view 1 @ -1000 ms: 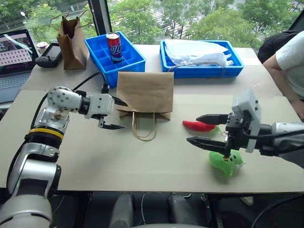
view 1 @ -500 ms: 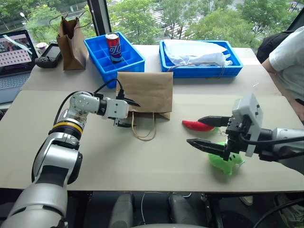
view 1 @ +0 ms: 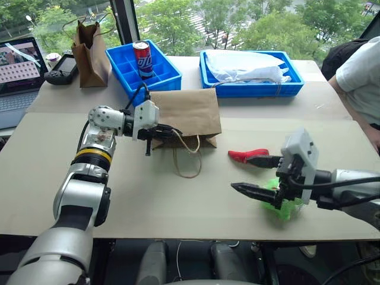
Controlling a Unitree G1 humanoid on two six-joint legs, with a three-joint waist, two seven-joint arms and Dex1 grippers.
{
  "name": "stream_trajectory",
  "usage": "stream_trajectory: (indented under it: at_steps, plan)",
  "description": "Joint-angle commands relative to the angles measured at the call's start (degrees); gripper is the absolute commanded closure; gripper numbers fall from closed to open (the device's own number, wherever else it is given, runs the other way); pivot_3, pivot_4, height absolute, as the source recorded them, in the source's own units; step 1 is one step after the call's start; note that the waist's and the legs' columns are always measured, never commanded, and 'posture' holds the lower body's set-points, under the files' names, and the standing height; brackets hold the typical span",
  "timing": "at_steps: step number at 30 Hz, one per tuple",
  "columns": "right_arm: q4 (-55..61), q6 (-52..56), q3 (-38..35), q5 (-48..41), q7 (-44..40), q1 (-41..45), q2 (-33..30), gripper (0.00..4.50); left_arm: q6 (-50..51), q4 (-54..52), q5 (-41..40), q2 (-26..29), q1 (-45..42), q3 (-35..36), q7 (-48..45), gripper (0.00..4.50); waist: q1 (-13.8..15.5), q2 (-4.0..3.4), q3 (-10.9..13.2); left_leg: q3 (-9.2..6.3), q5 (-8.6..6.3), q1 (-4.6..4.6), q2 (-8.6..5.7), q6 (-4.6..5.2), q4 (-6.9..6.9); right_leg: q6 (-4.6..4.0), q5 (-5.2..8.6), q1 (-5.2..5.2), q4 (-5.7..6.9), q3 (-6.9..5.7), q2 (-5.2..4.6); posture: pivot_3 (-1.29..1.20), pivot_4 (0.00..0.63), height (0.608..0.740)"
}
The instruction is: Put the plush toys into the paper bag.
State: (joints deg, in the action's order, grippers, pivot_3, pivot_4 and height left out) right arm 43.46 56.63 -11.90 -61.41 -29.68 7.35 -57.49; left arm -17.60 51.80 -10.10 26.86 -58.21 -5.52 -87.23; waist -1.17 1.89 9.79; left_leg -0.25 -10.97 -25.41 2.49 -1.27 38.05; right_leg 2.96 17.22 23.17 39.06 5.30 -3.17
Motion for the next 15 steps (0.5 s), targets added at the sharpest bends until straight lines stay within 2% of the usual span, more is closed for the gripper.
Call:
stream_trajectory:
  at_steps: [1, 4, 7, 8, 10, 15]
  plan:
    - [1.1, -1.0, 3.2, 3.2, 2.1, -0.8, 2.5, 0.00, 20.6, -17.2, -6.7, 1.9, 4.9, 0.3, -1.9, 4.45, -0.3, 0.00, 0.0, -0.01, 0.00, 0.01, 0.01, 0.00, 0.00, 0.00, 0.00, 0.00, 0.02, 0.00, 0.00, 0.00, 0.150, 0.698]
    - [0.3, -2.2, 7.3, 6.3, 5.0, -0.6, 7.5, 0.00, 36.8, -31.9, -11.2, 4.1, 9.9, -0.4, -0.4, 4.45, -0.8, 0.00, 0.0, -0.07, 0.01, 0.03, 0.09, 0.00, 0.01, 0.00, 0.00, -0.01, 0.06, -0.02, 0.08, 0.00, 0.150, 0.698]
    - [-1.3, -3.3, 10.3, 9.4, 8.7, 0.3, 13.8, 0.64, 51.0, -40.4, -15.5, 3.8, 12.6, 0.9, 5.8, 4.50, -1.2, 0.00, 0.0, -0.20, 0.05, 0.03, 0.07, 0.00, 0.04, -0.01, 0.00, -0.04, 0.13, -0.07, 0.11, 0.00, 0.150, 0.698]
    - [-1.9, -3.8, 11.4, 10.5, 9.6, 0.3, 15.9, 0.90, 54.0, -42.1, -16.5, 3.6, 13.5, 1.3, 7.7, 4.50, -1.2, -0.01, 0.0, -0.24, 0.05, 0.05, 0.10, 0.00, 0.08, -0.01, 0.00, -0.07, 0.14, -0.08, 0.13, 0.00, 0.150, 0.698]
    - [-3.7, -5.0, 14.0, 13.2, 11.6, 0.4, 20.7, 1.75, 59.1, -45.3, -18.2, 3.4, 15.1, 1.7, 10.8, 4.50, -1.2, -0.01, 0.0, -0.28, 0.06, 0.10, 0.07, 0.01, 0.15, 0.00, 0.01, -0.12, 0.22, -0.10, 0.12, 0.00, 0.150, 0.698]
    - [-7.7, -8.2, 17.2, 19.0, 15.4, 1.8, 29.7, 3.23, 68.6, -50.1, -22.8, 3.0, 15.9, 2.9, 15.9, 4.50, -1.2, -0.01, 0.0, -0.30, 0.07, 0.11, 0.07, 0.02, 0.22, -0.01, 0.00, -0.10, 0.27, -0.10, 0.15, 0.00, 0.150, 0.698]
